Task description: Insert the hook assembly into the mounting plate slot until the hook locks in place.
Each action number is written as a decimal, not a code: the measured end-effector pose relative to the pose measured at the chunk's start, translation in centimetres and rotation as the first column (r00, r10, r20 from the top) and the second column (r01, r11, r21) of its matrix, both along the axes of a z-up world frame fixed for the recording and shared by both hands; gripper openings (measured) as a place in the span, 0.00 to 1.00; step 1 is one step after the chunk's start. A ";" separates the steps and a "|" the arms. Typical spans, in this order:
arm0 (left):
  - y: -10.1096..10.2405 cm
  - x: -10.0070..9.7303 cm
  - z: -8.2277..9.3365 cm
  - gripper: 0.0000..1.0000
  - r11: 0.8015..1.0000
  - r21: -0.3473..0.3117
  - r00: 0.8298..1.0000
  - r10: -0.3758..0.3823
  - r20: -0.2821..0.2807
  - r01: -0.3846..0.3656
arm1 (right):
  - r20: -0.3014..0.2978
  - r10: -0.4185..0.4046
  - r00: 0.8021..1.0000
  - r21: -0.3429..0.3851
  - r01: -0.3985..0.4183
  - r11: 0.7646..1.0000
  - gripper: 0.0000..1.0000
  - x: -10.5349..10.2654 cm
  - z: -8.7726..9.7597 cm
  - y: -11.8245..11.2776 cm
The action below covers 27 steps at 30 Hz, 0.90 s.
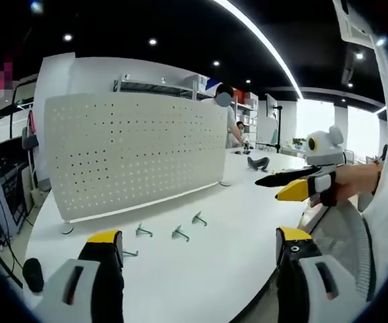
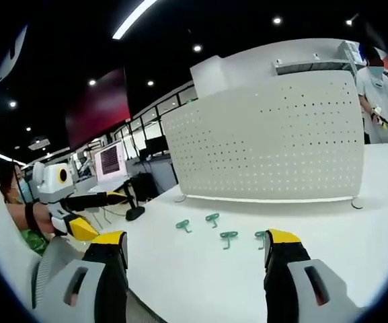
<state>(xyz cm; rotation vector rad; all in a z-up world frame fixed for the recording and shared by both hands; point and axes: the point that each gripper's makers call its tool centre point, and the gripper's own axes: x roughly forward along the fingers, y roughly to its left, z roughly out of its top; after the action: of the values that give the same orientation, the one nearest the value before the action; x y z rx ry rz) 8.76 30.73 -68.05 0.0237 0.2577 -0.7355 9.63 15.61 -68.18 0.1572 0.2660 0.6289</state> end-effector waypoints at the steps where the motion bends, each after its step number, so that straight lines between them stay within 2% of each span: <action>1: 0.1 0.0 0.0 0.97 1.000 0.004 1.000 0.001 0.001 -0.001 | 0.001 0.000 1.000 -0.001 0.000 1.000 0.85 0.0 0.0 0.0; 13: 0.5 0.0 -0.3 0.96 1.000 0.013 1.000 0.006 -0.014 -0.006 | 0.004 -0.006 1.000 -0.011 0.006 1.000 0.85 0.1 0.0 -0.1; 15: 0.6 0.1 0.0 0.96 1.000 -0.004 1.000 0.009 -0.008 -0.009 | 0.001 0.002 1.000 -0.020 -0.002 1.000 0.85 0.0 -0.2 0.0; 23: 0.9 0.4 0.0 0.96 1.000 0.012 1.000 0.010 -0.006 -0.010 | -0.003 0.012 1.000 -0.021 -0.012 1.000 0.85 -0.1 -0.2 0.3; 26: 1.3 0.9 -0.5 0.95 0.999 0.014 0.998 0.051 -0.048 -0.050 | -0.003 0.016 1.000 -0.022 -0.016 1.000 0.85 -0.1 -0.2 0.4; 27: 1.4 0.9 -0.6 0.94 0.998 0.011 0.997 0.054 -0.046 -0.054 | -0.004 0.017 1.000 -0.024 -0.017 1.000 0.85 -0.1 -0.2 0.5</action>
<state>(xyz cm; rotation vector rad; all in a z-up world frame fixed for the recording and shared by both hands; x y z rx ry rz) 9.70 32.09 -68.61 0.0091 0.3049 -0.6814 9.53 16.08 -68.41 0.1335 0.2784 0.6423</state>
